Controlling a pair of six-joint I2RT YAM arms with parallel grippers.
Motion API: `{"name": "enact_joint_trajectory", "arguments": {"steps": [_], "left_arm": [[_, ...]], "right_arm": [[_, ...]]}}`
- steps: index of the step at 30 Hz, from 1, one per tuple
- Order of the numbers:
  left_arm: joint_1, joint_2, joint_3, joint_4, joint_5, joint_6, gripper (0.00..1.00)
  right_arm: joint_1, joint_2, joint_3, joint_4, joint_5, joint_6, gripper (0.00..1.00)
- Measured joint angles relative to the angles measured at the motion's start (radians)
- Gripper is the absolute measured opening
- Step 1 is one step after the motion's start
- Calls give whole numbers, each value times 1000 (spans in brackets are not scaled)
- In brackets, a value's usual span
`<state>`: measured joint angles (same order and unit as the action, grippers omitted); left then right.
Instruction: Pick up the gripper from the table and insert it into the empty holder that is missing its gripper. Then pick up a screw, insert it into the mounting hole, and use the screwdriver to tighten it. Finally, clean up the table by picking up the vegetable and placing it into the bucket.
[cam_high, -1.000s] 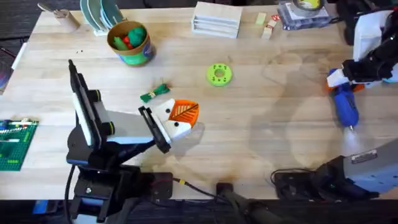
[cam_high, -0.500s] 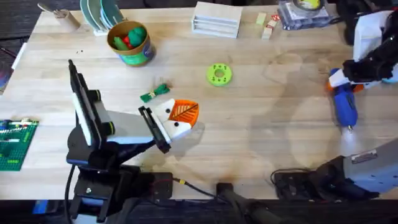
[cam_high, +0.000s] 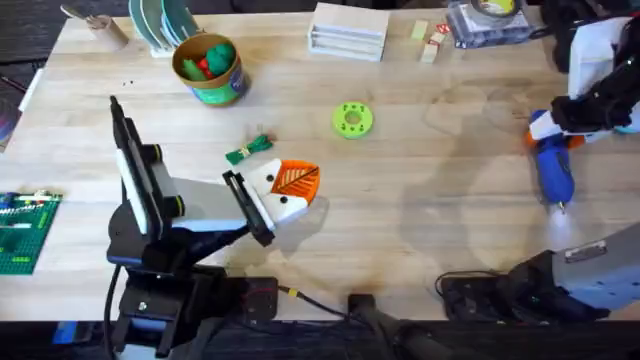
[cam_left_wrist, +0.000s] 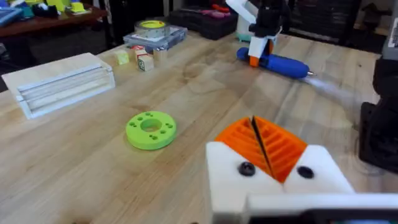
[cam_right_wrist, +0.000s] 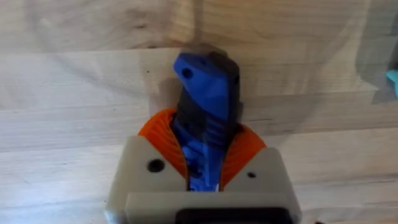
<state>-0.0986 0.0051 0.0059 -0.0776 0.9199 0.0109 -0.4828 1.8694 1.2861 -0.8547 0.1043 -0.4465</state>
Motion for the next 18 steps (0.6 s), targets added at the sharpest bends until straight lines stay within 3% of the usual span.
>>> {"name": "enact_joint_trajectory", "arguments": {"steps": [7,18], "left_arm": [[0,0,0,0,0,0,10],[0,0,0,0,0,0,10]], "right_arm": [[0,-27,-3,26,0,2,207],[0,-236,-4,72,-1,55,189]]}}
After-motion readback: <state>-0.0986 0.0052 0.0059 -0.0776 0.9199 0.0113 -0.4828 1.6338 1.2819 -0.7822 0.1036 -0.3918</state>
